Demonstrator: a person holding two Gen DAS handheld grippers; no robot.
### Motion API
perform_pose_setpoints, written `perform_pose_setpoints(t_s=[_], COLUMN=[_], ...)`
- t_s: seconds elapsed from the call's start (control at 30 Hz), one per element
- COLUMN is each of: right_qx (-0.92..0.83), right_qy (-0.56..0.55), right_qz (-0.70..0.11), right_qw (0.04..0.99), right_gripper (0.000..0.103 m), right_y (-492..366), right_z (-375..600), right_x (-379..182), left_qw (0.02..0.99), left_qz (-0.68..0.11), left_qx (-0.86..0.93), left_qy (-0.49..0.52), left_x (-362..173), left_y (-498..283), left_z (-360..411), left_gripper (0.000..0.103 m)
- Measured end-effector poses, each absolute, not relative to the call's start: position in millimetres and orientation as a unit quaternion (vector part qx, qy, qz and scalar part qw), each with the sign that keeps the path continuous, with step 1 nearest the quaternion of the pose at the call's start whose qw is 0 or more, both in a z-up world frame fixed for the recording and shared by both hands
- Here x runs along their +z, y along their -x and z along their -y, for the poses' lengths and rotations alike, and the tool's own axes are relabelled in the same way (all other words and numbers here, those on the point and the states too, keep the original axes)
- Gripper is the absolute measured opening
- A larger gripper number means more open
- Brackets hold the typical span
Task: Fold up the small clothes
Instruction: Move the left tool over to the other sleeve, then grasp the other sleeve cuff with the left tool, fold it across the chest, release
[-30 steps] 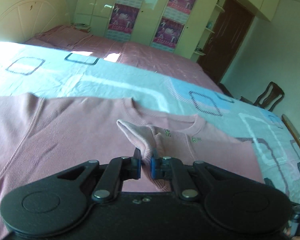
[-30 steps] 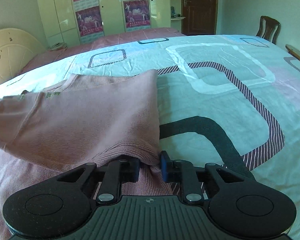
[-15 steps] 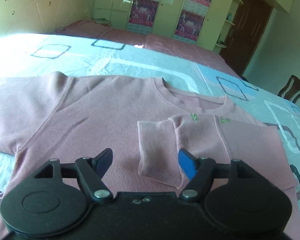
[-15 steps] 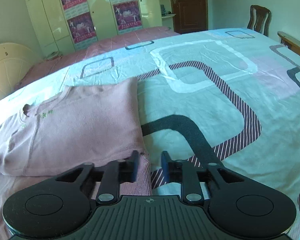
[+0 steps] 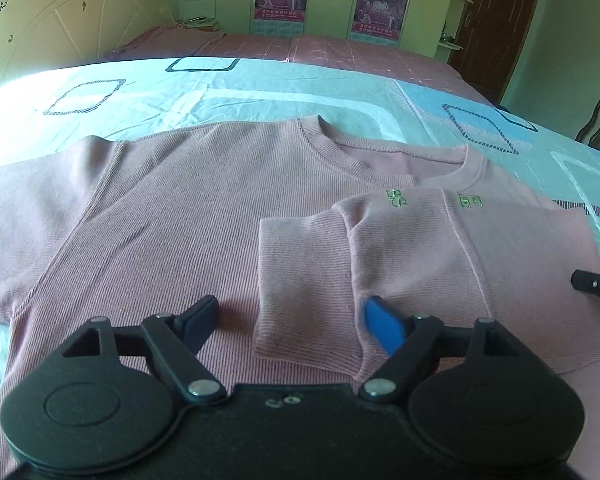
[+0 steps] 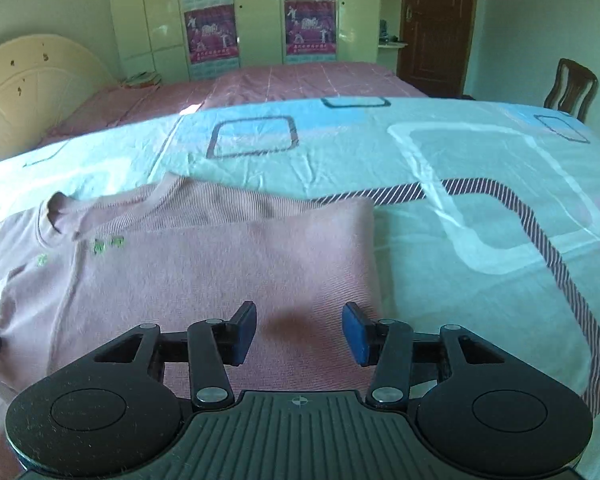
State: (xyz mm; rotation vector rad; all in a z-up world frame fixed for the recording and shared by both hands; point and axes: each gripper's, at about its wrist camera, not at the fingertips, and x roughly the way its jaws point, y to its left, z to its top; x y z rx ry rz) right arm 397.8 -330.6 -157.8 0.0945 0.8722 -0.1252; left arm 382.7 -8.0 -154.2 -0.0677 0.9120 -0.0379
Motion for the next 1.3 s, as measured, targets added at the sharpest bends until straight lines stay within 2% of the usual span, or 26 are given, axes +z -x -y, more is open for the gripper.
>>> perform_pose_setpoints(t_s=[0.23,0.63,0.83,0.97,1.2,1.3], right_qx=[-0.024,0.093,0.104,0.095,0.093,0.084], right_qy=[-0.055,-0.05,-0.045,-0.039,-0.026,-0.02], right_qz=[-0.396,-0.417,-0.425,-0.472,-0.415,-0.417], right_qw=[0.916,0.903,0.898,0.875,0.905,0.905], right_gripper=[0.047,0.047,0.047,0.047,0.047,0.047], right_y=[-389.5,-393.2,-400.7,-413.4,-405.2,-410.1], right_z=[309.6,170.8,120.1,102.9,90.4,88.7], right_x=[-132.2,-125.4,-130.4,-149.7,-124.9,-125.6], left_qw=[0.902,0.909,0.908,0.906,0.902,0.891], left_qz=[-0.432,-0.412,-0.413,-0.414,-0.402,-0.404], left_qx=[0.018,0.053,0.072,0.088,0.144,0.182], left_qy=[0.004,-0.017,0.001,0.016,0.062,0.096], left_x=[-136.8,-115.3,-115.9,-116.8,-114.5,-118.3], left_y=[-370.3,-352.1,-349.7,-347.1,-332.6,-323.6], left_z=[-4.8,-68.7,-116.8,-152.5,-233.0,-274.7], left_gripper=[0.083,0.084,0.084,0.084,0.086,0.086])
